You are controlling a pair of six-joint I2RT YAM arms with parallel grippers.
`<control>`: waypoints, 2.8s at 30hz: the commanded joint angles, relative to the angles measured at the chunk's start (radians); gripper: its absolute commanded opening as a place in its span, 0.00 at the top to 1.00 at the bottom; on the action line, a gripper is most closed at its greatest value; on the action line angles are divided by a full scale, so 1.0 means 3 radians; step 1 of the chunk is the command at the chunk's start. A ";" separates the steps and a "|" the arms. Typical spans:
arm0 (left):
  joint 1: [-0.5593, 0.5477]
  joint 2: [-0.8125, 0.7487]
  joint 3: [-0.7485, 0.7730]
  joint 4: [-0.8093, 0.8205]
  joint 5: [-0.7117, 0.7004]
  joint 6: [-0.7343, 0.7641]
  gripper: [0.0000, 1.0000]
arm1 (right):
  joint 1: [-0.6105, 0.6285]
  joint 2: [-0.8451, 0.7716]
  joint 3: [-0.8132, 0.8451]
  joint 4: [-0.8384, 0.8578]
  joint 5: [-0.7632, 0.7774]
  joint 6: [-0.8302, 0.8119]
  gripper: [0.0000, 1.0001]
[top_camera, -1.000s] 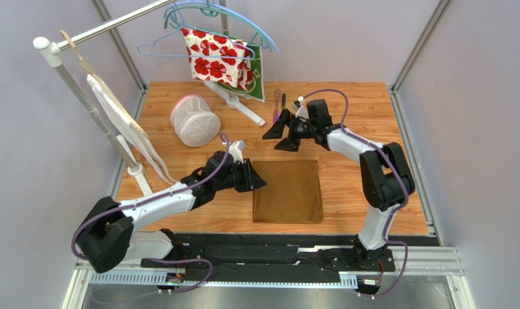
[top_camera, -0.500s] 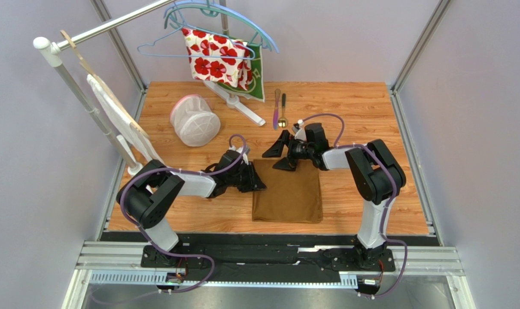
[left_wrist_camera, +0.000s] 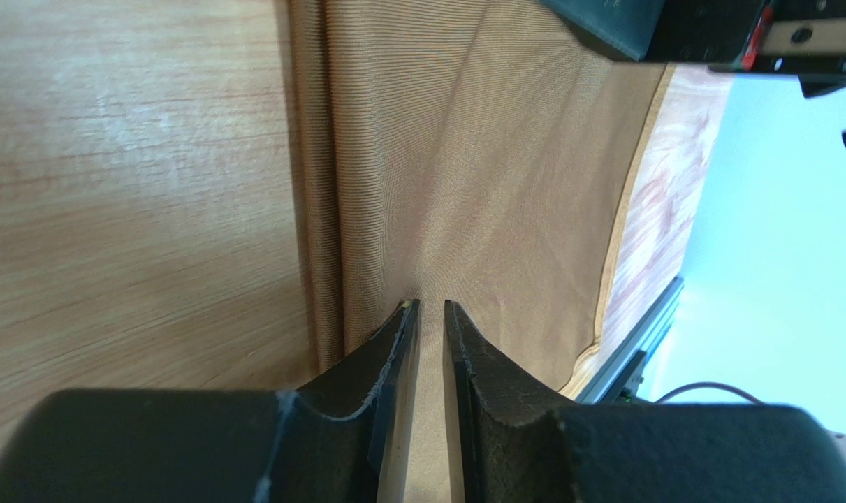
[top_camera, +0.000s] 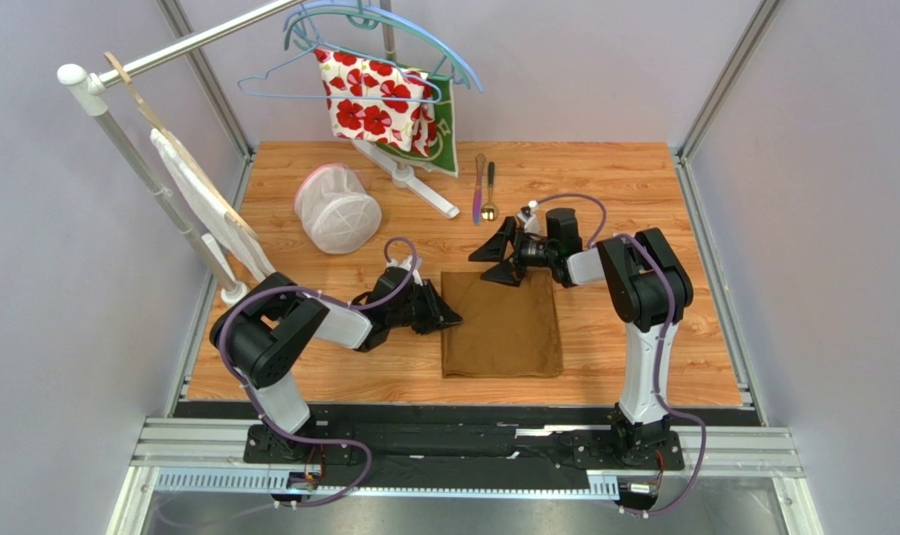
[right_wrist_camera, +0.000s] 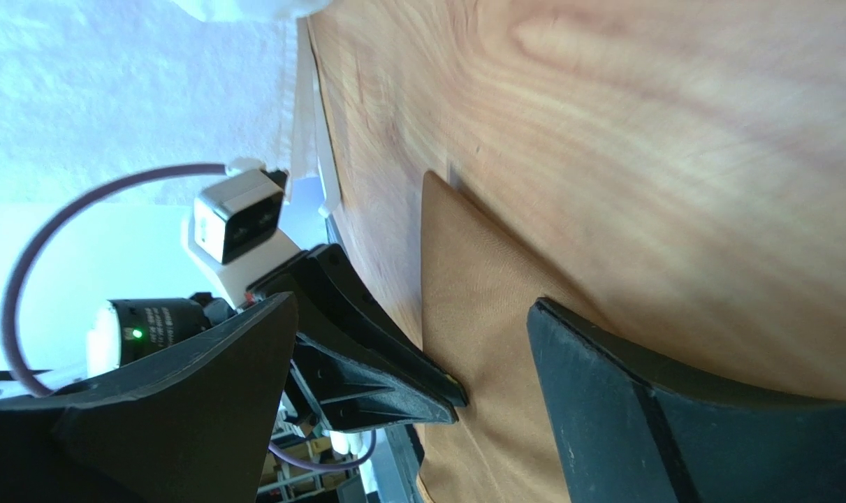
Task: Fold the napkin into a case and place the utensils inside
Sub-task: Smooth out the square-folded napkin at the center of the board.
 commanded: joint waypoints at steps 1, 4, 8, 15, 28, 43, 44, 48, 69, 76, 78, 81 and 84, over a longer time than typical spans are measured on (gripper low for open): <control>0.0008 0.0220 -0.0278 -0.0486 -0.0314 0.0057 0.75 | -0.0229 0.0270 0.0116 -0.0178 0.0217 -0.0395 0.10; 0.0013 0.0179 -0.0304 -0.0450 -0.0299 0.0128 0.76 | -0.0347 0.0326 0.0294 -0.0422 0.0232 -0.0507 0.10; 0.0013 -0.0111 -0.0182 -0.0715 -0.0340 0.0460 0.72 | -0.0561 0.0296 0.0514 -0.0724 0.0232 -0.0686 0.10; 0.0008 -0.0965 0.0365 -0.1513 -0.0386 0.0911 0.39 | -0.0629 -0.0613 0.0659 -0.1982 0.0682 -0.1202 0.10; 0.0192 -0.0143 0.0795 -0.0492 0.0330 0.0742 0.69 | -0.0307 -0.1004 -0.0441 -0.0746 0.0355 -0.0503 0.09; 0.0458 0.0410 0.0729 -0.0424 0.0310 0.0951 0.70 | -0.0807 -0.0359 -0.0135 -0.1092 0.0375 -0.1054 0.10; 0.0458 0.0384 0.0754 -0.0480 0.0315 0.0987 0.70 | -0.0813 -0.0379 -0.0028 -0.1296 0.0411 -0.1115 0.10; 0.0443 0.0042 0.0994 -0.1005 0.0325 0.1329 0.60 | -0.0802 -0.0705 0.0258 -0.2048 0.0854 -0.1427 0.10; 0.0494 0.0572 0.1813 -0.1033 0.1322 0.1064 0.86 | 0.0618 -0.1679 -0.0789 -0.0874 0.0601 -0.0682 0.19; 0.0657 0.0874 0.1920 -0.1288 0.1297 0.1243 0.86 | 0.0926 -0.1081 -0.0687 -0.0117 0.0504 -0.0380 0.19; 0.0688 0.0981 0.1946 -0.1355 0.1312 0.1233 0.86 | 0.0992 -0.0963 -0.0620 0.0046 0.0468 -0.0329 0.19; 0.0688 0.1109 0.1951 -0.1376 0.1348 0.1177 0.87 | 0.1079 -0.0794 -0.0559 0.0205 0.0452 -0.0267 0.19; 0.0699 0.1120 0.1879 -0.1248 0.1353 0.1110 0.87 | 0.1156 -0.0707 -0.0502 0.0349 0.0432 -0.0191 0.19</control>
